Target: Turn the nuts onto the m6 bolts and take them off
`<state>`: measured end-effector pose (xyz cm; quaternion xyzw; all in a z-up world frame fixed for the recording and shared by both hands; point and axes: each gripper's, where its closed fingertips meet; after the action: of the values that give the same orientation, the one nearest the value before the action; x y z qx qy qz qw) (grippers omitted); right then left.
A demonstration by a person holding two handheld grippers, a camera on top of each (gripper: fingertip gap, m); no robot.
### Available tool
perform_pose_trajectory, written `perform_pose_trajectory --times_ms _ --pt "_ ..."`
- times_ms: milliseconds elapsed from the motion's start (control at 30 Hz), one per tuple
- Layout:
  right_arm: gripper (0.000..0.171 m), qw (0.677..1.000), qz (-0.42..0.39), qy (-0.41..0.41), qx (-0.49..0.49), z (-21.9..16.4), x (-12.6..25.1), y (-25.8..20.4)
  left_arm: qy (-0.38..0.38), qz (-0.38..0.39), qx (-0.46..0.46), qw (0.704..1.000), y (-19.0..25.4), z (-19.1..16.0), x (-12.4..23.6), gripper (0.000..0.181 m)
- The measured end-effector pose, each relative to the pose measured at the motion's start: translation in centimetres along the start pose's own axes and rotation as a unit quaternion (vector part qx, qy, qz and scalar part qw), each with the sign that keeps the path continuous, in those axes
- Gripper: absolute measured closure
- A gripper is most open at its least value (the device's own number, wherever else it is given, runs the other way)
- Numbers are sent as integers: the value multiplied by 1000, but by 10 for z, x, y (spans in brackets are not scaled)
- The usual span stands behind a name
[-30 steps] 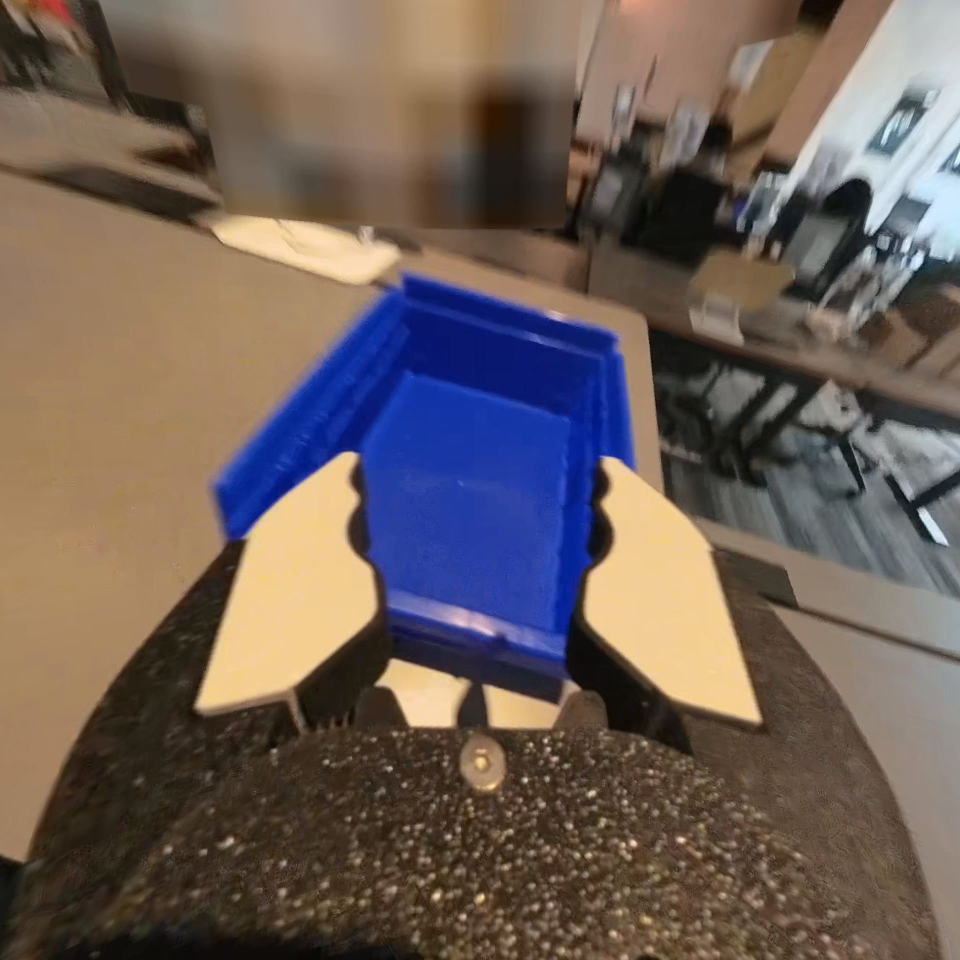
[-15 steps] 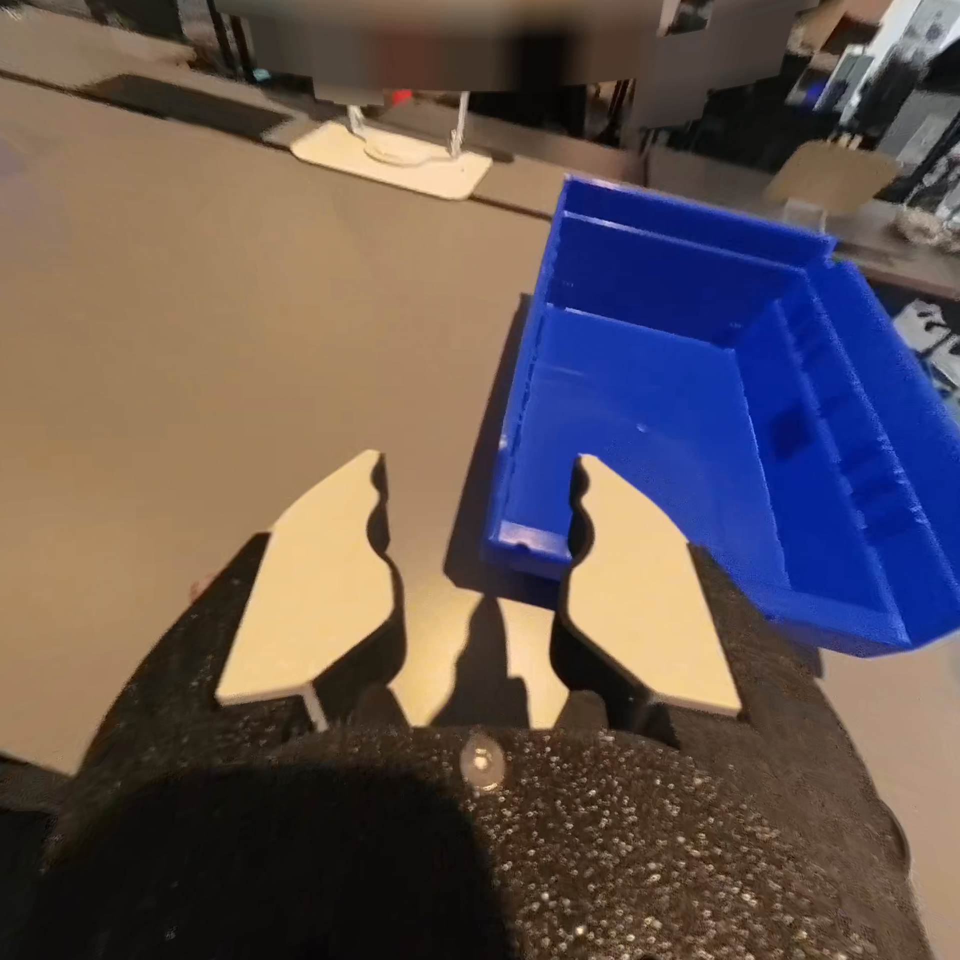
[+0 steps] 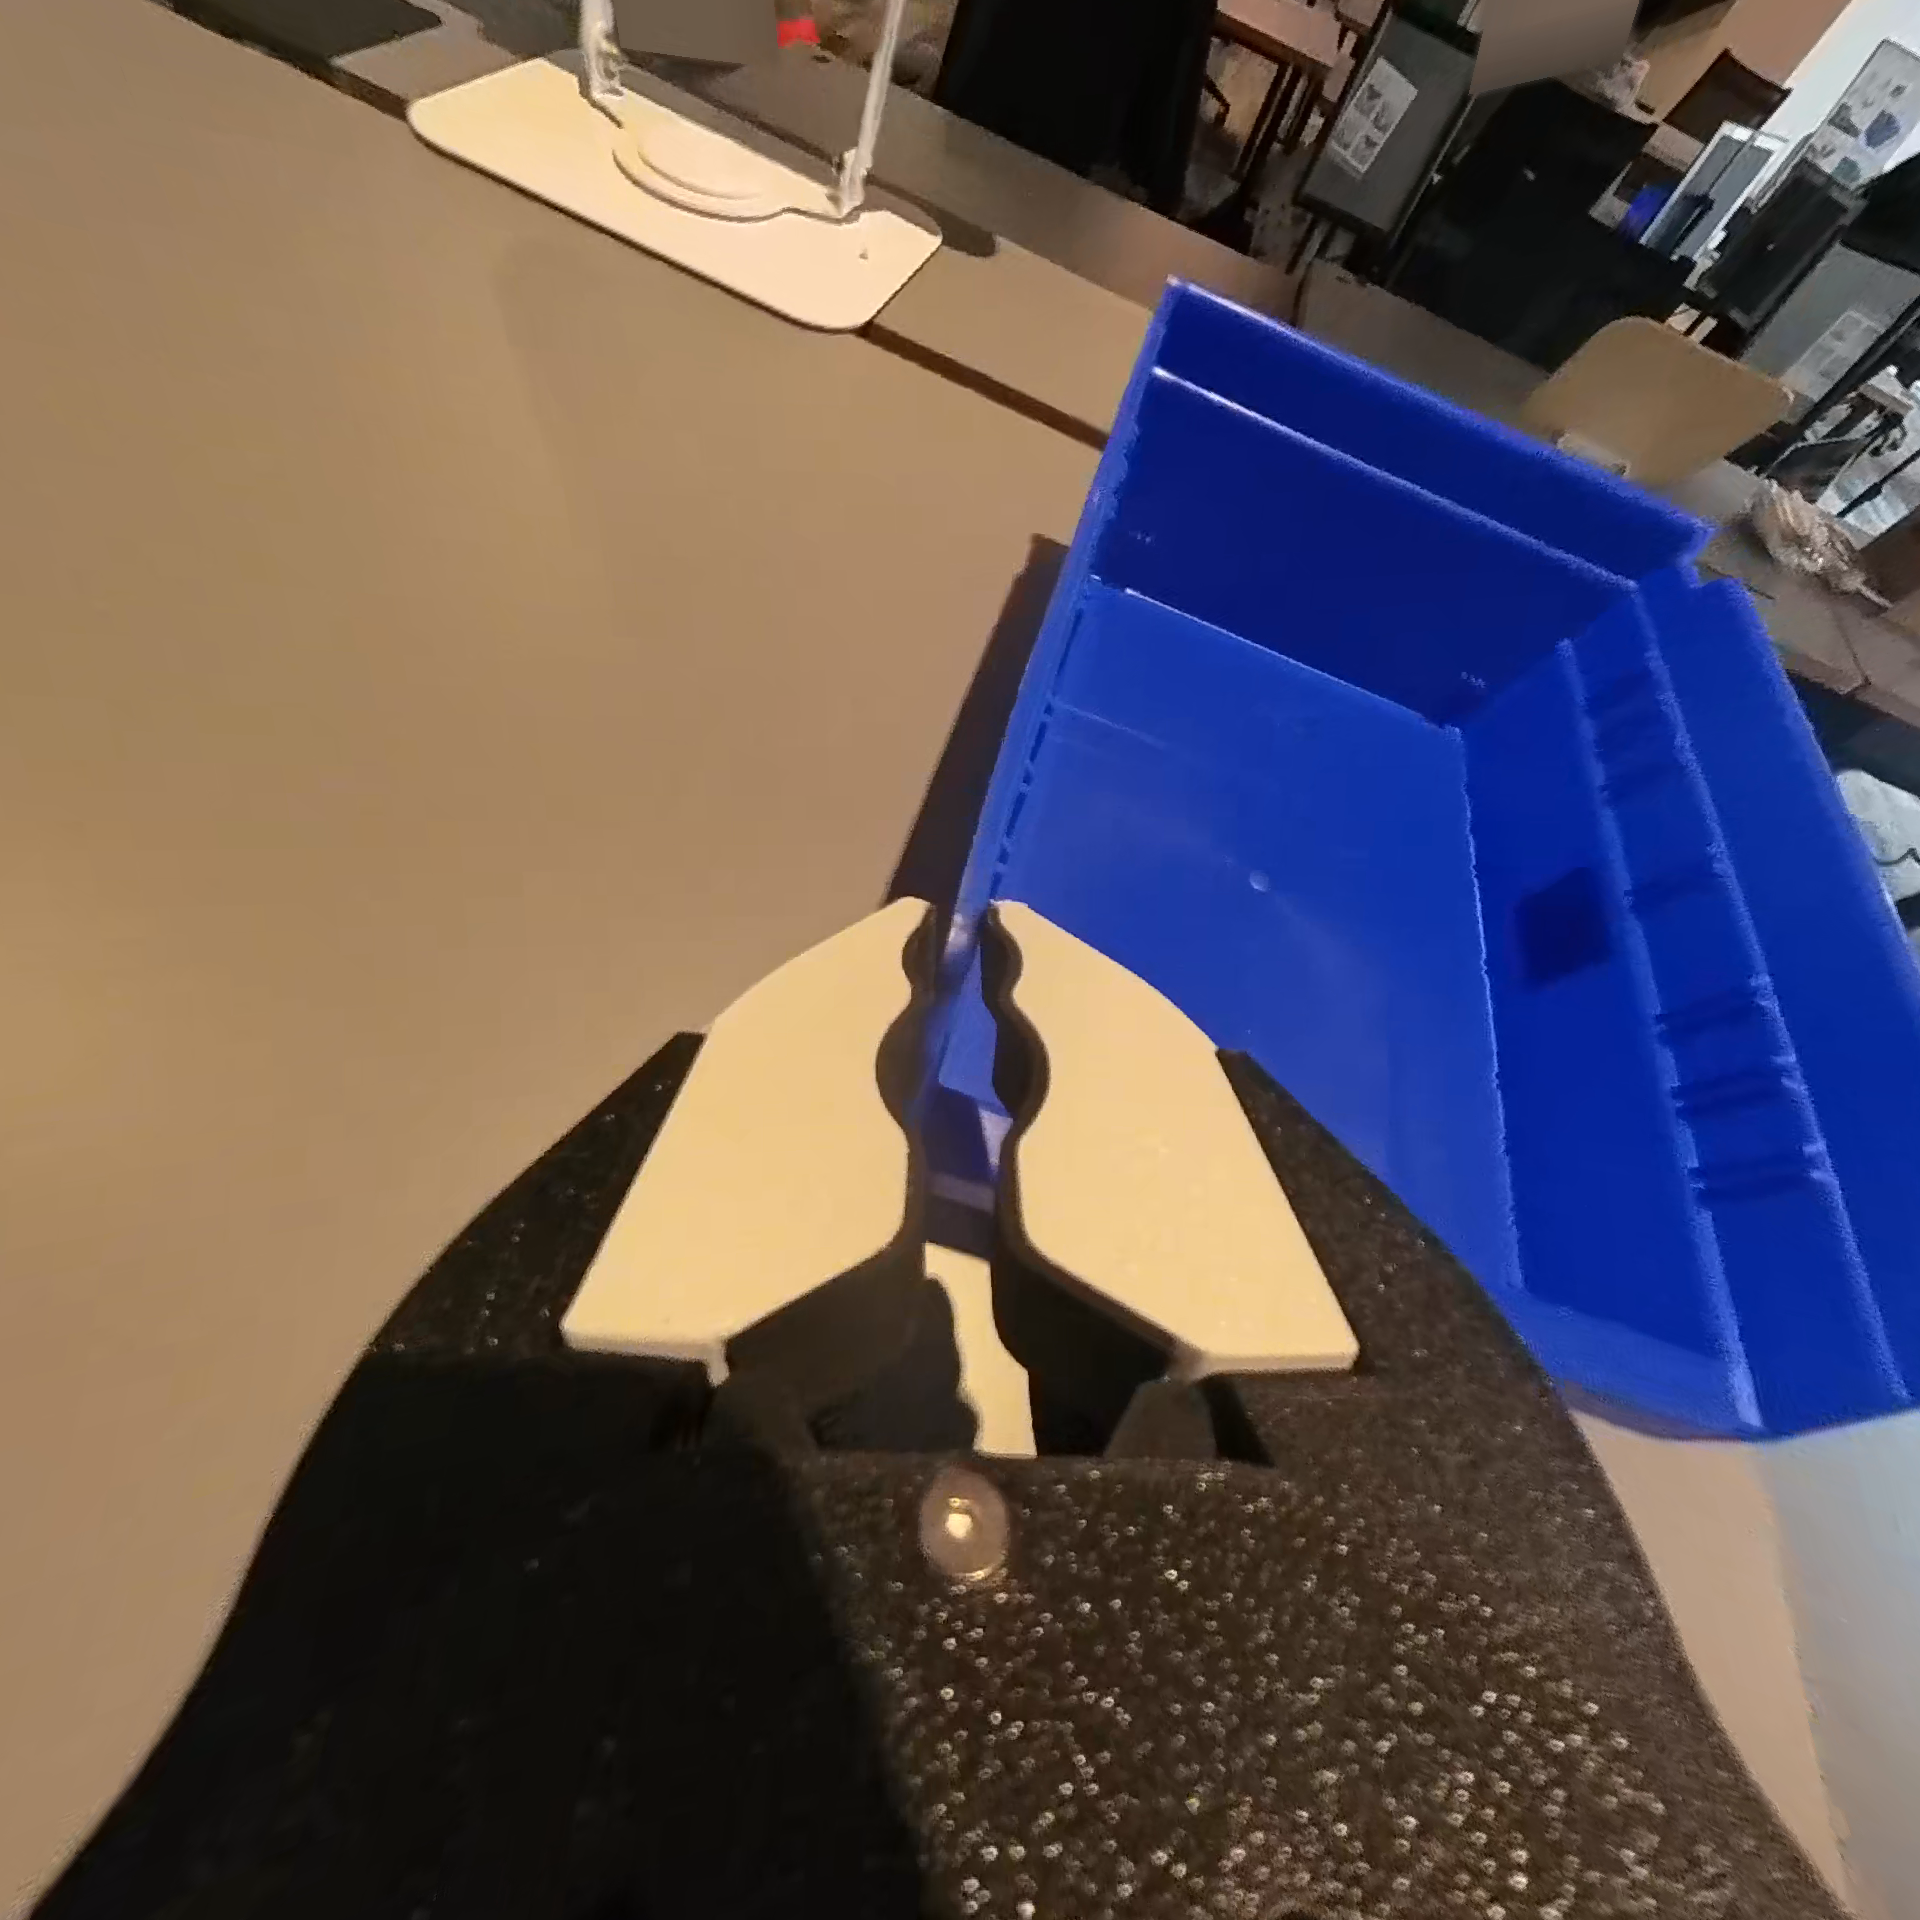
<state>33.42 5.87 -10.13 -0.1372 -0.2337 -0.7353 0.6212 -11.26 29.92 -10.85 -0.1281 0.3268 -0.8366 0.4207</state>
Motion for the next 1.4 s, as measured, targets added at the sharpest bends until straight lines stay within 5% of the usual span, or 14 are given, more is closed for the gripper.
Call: perform_pose_trajectory --times_ms 467,633,767,900,1000,1200,1400 --pt "164 1000 1 13 -11 17 -33 18 -9 6 10 1000 -3 -1 0 170" --pt "156 996 26 75 -33 51 -5 -14 49 -59 168 983 21 51 14 168" --pt "118 986 83 145 -14 104 8 -96 142 -207 389 886 76 140 32 166" --pt "68 979 102 176 -23 143 -21 -157 202 -303 637 680 99 203 28 167" --pt "51 968 128 209 -61 169 -32 -189 215 -330 716 576 111 215 17 169" --pt "47 955 141 239 -105 189 -41 -217 282 -343 770 458 99 227 21 179" --pt "48 938 162 256 -166 188 -43 -216 290 -348 781 431 97 230 22 181"
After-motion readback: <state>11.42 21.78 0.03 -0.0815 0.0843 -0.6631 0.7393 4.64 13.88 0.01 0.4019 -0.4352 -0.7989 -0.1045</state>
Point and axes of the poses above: each gripper's, where its closed fingertips meet, x back along the fingers, z out of its top, y = z × x across the jaws, and after that the axes turned 10 degrees about z, right-handed
